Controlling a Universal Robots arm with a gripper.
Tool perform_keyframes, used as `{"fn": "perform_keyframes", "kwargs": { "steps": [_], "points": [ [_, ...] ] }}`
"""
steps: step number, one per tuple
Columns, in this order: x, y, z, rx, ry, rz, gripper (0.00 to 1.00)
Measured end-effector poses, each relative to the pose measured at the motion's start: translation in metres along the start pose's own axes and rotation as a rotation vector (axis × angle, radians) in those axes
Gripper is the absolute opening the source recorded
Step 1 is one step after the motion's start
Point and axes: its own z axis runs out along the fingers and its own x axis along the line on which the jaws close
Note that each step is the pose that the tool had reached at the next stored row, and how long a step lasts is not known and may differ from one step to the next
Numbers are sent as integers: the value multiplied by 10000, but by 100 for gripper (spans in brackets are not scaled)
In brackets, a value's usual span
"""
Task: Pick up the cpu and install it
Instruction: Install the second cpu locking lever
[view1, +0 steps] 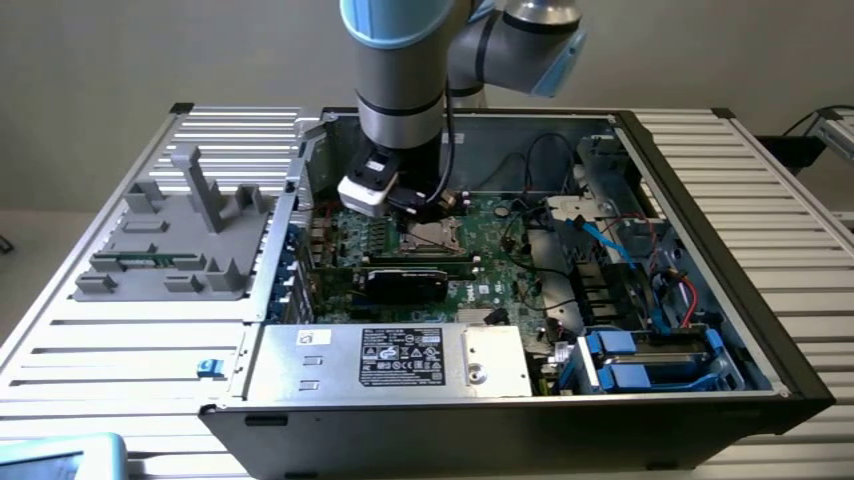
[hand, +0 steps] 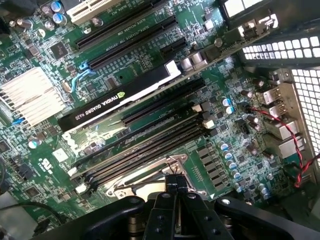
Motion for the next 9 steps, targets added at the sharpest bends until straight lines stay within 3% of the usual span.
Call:
{"fn": "perform_keyframes", "kwargs": {
  "steps": [6,9],
  "points": [
    [0,-1,0,20,-250,-999,11],
    [0,0,0,38,-235,-1511,11]
  ]
}}
